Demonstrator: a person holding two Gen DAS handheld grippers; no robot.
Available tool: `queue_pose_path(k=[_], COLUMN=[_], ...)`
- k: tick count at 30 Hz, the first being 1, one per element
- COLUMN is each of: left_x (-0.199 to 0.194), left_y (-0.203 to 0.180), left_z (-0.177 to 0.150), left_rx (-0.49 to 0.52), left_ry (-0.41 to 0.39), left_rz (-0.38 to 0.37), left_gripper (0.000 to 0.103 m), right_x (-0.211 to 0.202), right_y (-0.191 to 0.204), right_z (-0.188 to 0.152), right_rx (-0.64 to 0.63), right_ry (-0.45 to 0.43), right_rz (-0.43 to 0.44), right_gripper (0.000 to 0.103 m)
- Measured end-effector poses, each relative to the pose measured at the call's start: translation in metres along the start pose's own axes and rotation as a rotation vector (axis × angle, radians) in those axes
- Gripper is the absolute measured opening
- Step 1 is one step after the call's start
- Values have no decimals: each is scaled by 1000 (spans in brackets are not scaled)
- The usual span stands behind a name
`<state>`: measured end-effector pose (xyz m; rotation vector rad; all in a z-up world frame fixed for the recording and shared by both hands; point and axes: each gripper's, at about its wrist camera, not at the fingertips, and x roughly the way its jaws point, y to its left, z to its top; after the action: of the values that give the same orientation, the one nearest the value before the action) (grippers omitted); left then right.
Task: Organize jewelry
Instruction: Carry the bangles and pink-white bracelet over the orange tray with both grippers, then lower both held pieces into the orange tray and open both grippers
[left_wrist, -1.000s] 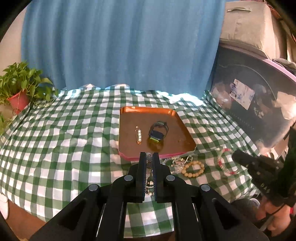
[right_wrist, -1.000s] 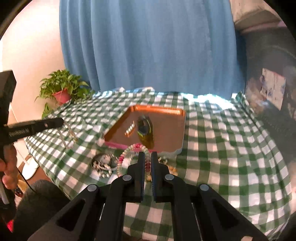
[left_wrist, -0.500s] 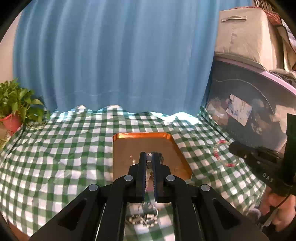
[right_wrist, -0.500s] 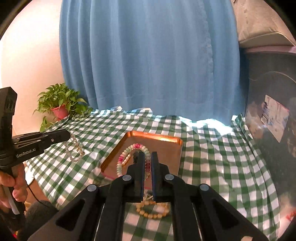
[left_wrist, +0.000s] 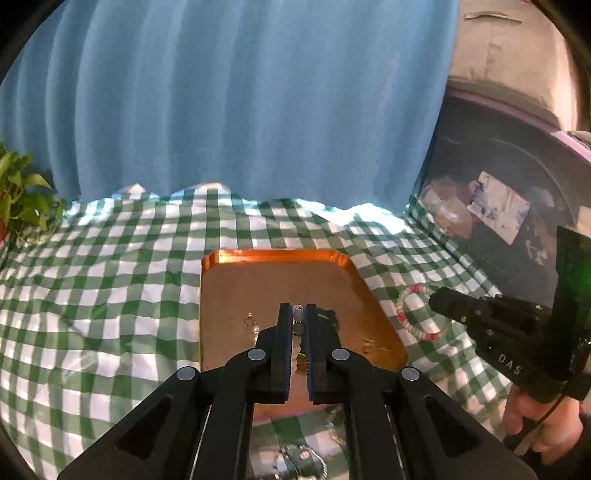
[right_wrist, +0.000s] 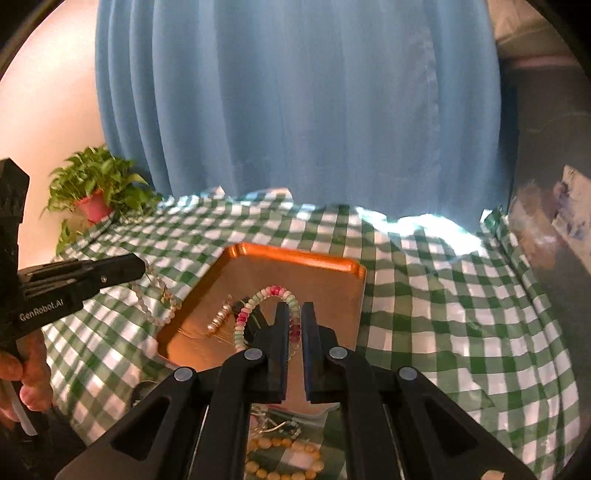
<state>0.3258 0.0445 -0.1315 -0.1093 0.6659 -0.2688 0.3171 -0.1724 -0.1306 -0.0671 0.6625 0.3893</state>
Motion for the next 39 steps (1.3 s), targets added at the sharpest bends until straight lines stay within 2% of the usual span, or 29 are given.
queue_pose_path(k=[5,10,12,15,19,22,26,31,35,36,37,38,39], left_x=[36,66,72,80,93,106,113,123,130,129,129,129,127], left_y=[20,43,47,44,63,74,88,82,75,73,70,66,63], left_z=[-9,-16,-17,-17,-18,-22,-28,-30,-32,-32,-31,-31,-31], left_rx=[-58,-200,-246,-201,-281,-288,-314,-257,-205,-192,-169,-146,-126], left_ry=[31,57,43,43,75,115,136,155,173,170,173,180,183], left_rz=[-10,-79,-87,-58,-88,-26,15,78,123,132,153,180,200], left_gripper=[6,6,6,6,6,6,6,6,6,9,12,16,27], right_x=[40,67,77,87,85,93,116,110,118,120,120,119,117], right_y=[-9,-15,-16,-17,-15,-13,-20,-20,-19,-17,-17,-16,-15], right_z=[-14,-25,-27,-28,-21,-22,-28,-22,-27,-28,-29,-29,-30], right_rx=[28,59,82,113,102,66,87,72,83,80,74,67,65], right_ry=[55,85,80,65,35,28,83,30,63,70,73,76,67], right_rz=[6,5,-7,-53,-70,-114,-86,-66,-49,-52,-61,-69,-62], right_gripper=[6,6,6,6,6,6,6,6,7,9,13,33,56])
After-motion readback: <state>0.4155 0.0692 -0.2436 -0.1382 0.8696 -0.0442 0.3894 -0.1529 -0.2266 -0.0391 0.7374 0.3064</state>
